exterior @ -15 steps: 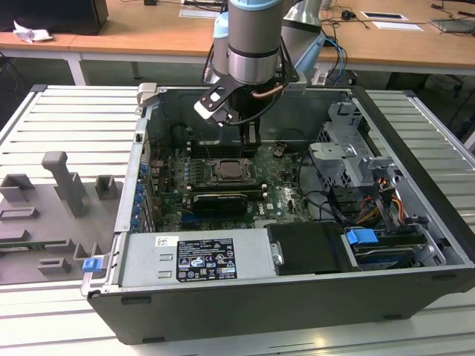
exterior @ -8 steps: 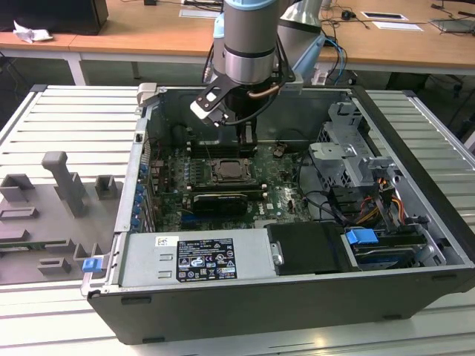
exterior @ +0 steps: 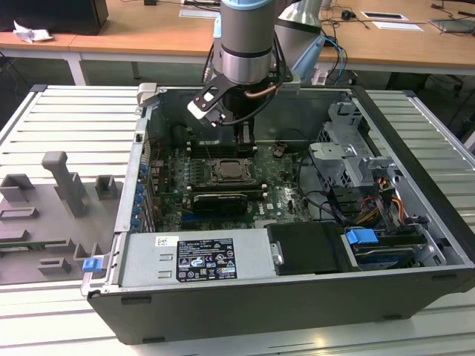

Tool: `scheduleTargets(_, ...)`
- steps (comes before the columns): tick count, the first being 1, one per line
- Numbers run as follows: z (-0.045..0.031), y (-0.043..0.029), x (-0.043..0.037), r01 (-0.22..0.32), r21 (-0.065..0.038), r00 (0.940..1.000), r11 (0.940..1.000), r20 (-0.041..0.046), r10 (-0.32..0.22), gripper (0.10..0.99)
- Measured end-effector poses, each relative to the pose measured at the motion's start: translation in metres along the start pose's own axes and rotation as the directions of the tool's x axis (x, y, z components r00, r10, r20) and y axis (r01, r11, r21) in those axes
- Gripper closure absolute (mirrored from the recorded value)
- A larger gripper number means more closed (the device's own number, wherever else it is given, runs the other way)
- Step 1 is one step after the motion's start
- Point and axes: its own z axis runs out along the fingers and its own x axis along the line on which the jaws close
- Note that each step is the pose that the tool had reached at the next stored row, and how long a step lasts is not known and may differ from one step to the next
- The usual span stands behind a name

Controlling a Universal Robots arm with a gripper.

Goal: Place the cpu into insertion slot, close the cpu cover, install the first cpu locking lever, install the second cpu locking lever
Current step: 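Close the cpu cover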

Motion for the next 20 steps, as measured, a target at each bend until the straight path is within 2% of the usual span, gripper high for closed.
scheduleTargets(17, -0.0004, -0.0068, -0.0001, 0.0, 0.0, 1.0, 1.0, 0.0, 0.0, 0.98)
scheduleTargets(20, -0.0005, -0.0098, -0.0002, 0.0, 0.0, 1.0, 1.0, 0.0, 0.0, 0.98)
